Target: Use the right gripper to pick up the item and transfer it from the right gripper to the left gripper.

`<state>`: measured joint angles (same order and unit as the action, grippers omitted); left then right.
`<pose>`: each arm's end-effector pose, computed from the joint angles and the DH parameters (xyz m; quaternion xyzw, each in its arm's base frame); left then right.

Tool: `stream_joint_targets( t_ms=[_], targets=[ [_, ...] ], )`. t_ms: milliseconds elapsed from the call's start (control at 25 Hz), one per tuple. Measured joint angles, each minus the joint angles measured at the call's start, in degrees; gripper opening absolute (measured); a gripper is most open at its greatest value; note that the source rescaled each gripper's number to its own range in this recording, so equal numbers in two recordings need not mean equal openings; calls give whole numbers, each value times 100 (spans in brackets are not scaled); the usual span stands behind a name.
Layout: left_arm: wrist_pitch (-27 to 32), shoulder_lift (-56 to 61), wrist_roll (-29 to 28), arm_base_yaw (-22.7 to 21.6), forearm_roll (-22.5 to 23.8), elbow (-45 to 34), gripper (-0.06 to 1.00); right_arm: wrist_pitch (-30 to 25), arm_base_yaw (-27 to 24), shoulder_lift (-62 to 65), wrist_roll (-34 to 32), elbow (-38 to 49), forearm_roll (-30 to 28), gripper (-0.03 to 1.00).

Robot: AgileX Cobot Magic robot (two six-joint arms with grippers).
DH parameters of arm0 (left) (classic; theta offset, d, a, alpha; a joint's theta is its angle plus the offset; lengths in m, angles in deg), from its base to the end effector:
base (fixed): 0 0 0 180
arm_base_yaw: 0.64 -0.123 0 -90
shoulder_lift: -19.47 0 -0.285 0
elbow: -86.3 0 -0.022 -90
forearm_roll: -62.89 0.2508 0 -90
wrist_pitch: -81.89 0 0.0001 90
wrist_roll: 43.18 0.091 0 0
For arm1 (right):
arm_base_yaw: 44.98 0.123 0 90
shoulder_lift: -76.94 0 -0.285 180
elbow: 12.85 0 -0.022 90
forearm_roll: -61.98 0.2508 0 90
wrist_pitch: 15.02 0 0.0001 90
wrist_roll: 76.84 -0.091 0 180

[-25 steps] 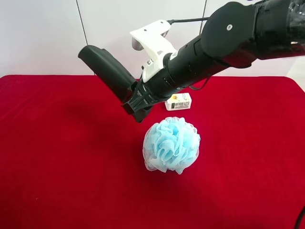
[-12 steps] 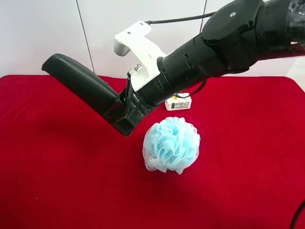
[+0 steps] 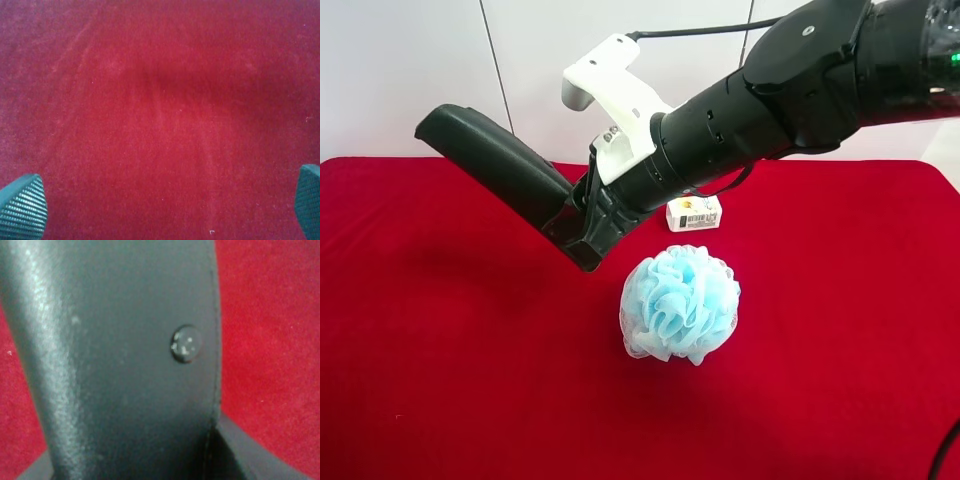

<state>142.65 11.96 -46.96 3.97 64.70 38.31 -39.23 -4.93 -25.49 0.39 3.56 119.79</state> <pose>-0.0066 0.0030 0.2801 0.0054 0.8491 -0.0229 0.5277 0.2511 0.2525 0.2421 -0.5241 0.7355 0.2222 0.3674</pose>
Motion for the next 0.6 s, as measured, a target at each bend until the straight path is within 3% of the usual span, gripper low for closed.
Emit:
stream_joint_targets(
  t_ms=[280, 600],
  targets=[
    [0, 0, 0, 0, 0, 0, 100, 397, -131, 0, 5, 0, -112, 7],
    [0, 0, 0, 0, 0, 0, 100, 184, -734, -4, 417, -334, -131, 6]
  ],
)
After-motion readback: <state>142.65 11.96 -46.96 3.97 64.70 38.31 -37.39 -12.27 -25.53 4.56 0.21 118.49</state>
